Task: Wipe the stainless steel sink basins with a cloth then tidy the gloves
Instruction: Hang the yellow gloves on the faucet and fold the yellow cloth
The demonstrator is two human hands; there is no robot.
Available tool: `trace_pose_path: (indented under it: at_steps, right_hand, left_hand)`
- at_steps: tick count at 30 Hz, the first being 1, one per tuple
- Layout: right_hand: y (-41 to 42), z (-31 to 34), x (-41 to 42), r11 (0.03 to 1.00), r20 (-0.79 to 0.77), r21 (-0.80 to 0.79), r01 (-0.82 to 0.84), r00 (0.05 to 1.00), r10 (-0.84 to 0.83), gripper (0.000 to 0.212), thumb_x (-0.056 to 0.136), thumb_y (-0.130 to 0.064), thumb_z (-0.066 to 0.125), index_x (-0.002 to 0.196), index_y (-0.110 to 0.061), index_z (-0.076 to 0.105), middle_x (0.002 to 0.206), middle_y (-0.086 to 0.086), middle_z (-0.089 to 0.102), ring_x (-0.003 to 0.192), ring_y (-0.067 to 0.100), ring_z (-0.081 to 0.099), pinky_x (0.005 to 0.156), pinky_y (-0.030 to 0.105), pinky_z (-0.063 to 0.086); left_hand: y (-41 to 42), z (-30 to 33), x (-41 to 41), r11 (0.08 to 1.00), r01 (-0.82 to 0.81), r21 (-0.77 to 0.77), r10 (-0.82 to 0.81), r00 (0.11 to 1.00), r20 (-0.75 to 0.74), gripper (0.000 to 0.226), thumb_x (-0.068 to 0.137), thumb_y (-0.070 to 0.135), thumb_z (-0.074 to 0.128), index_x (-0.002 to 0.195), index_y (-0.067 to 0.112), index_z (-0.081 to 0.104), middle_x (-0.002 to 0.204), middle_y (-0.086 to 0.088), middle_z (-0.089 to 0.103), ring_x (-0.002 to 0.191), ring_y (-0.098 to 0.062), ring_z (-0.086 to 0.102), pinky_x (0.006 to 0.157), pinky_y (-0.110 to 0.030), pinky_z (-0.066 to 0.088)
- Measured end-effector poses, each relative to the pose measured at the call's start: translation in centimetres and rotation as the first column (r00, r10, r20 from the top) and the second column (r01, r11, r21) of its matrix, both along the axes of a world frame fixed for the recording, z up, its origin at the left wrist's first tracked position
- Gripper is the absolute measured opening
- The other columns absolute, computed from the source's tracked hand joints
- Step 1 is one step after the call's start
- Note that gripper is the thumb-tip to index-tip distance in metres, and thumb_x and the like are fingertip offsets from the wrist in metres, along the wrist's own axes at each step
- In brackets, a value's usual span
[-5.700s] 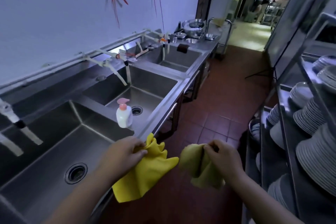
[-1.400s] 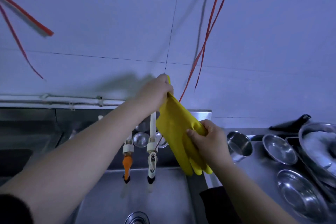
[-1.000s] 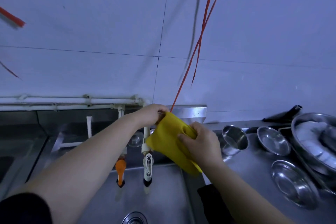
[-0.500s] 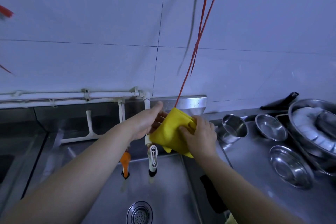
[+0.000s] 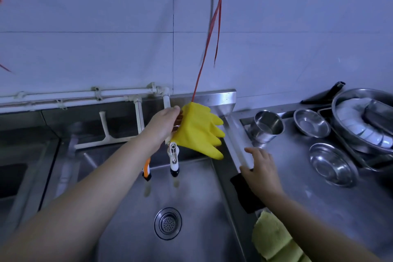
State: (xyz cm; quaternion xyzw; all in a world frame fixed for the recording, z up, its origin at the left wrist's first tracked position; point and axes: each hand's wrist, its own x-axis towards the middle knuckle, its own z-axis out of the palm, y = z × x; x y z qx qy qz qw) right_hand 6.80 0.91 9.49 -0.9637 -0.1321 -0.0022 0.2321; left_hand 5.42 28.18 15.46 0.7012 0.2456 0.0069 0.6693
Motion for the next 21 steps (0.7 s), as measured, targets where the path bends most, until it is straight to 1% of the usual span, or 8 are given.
trace_pose_path:
  at_steps: [2,5,7,9,11,16,19,21]
  right_hand:
    - [-2.1,-0.8,-0.7,1.000,-0.017,-0.017,-0.023,1.000,0.023,0.043,0.078,-0.009,0.068,0.120,-0.010,0.059,0.121,0.008,0.058,0.114,0.028,0.047,0.095,0.036,0.036]
    - [-5.3,-1.8,-1.7,0.997,-0.051,-0.050,-0.058,0.997,0.055,0.038,0.078,-0.010,0.067,0.116,-0.015,0.062,0.115,0.005,0.061,0.109,0.026,0.050,0.091,0.034,0.037]
    - [-7.7,-2.4,-2.1,0.996,-0.077,-0.060,-0.063,0.995,0.059,0.036,0.077,-0.008,0.068,0.113,-0.014,0.064,0.111,0.005,0.063,0.107,0.027,0.052,0.090,0.035,0.037]
    - [-10.6,-2.9,-2.3,0.996,-0.107,-0.063,-0.058,0.993,0.051,0.034,0.077,-0.006,0.068,0.111,-0.012,0.066,0.109,0.006,0.065,0.108,0.028,0.053,0.090,0.037,0.039]
    - [-13.8,-3.5,-2.2,0.996,-0.137,-0.072,-0.056,0.990,0.045,0.032,0.079,-0.005,0.068,0.110,-0.011,0.067,0.110,0.007,0.065,0.110,0.029,0.053,0.090,0.038,0.039]
    - [-21.0,-5.5,-2.1,0.994,-0.237,-0.086,-0.070,0.970,0.048,0.027,0.085,-0.007,0.063,0.111,-0.012,0.067,0.113,0.005,0.066,0.110,0.026,0.056,0.093,0.034,0.042]
    - [-23.2,-6.9,-2.1,0.992,-0.333,-0.067,-0.104,0.940,0.076,0.025,0.087,-0.011,0.060,0.112,-0.014,0.066,0.113,0.004,0.066,0.111,0.023,0.056,0.096,0.034,0.042]
    - [-23.8,-7.8,-2.2,0.988,-0.419,-0.070,-0.138,0.903,0.097,0.030,0.090,-0.018,0.057,0.119,-0.017,0.062,0.119,0.003,0.063,0.114,0.021,0.054,0.099,0.033,0.040]
  left_hand:
    - [-1.1,0.6,-1.4,0.980,-0.074,0.187,0.054,0.993,0.109,0.017,0.096,0.028,0.045,0.094,0.024,0.061,0.088,0.004,0.062,0.086,-0.017,0.060,0.071,-0.025,0.046]
    - [-4.0,0.4,-3.8,0.796,-0.190,0.574,0.060,0.970,0.237,0.020,0.090,0.017,0.051,0.108,0.017,0.060,0.095,0.005,0.055,0.090,-0.013,0.054,0.075,-0.028,0.040]
    - [-6.8,-0.5,-5.4,0.694,-0.244,0.677,0.017,0.946,0.323,0.022,0.086,0.011,0.057,0.107,0.013,0.061,0.101,0.001,0.056,0.094,-0.015,0.053,0.080,-0.028,0.040]
    - [-10.2,-2.1,-6.6,0.626,-0.196,0.754,-0.087,0.944,0.318,0.021,0.082,0.007,0.061,0.102,0.012,0.063,0.102,-0.003,0.058,0.093,-0.019,0.054,0.080,-0.029,0.041]
    - [-13.9,-4.0,-7.3,0.608,-0.070,0.791,-0.193,0.953,0.232,0.021,0.080,0.007,0.063,0.100,0.015,0.064,0.101,0.001,0.058,0.092,-0.018,0.056,0.078,-0.027,0.042]
    - [-23.0,-8.8,-8.0,0.603,0.245,0.759,-0.355,0.935,-0.020,0.024,0.085,0.019,0.060,0.109,0.024,0.064,0.098,0.011,0.051,0.096,-0.008,0.052,0.069,-0.019,0.028]
    - [-27.4,-11.5,-7.9,0.594,0.404,0.696,-0.400,0.899,-0.180,0.023,0.090,0.028,0.056,0.113,0.027,0.061,0.106,0.012,0.055,0.099,-0.009,0.054,0.071,-0.022,0.036]
    - [-29.4,-13.3,-7.7,0.615,0.484,0.622,-0.389,0.873,-0.294,0.026,0.092,0.031,0.054,0.117,0.026,0.058,0.115,0.007,0.058,0.107,-0.013,0.054,0.080,-0.026,0.043]
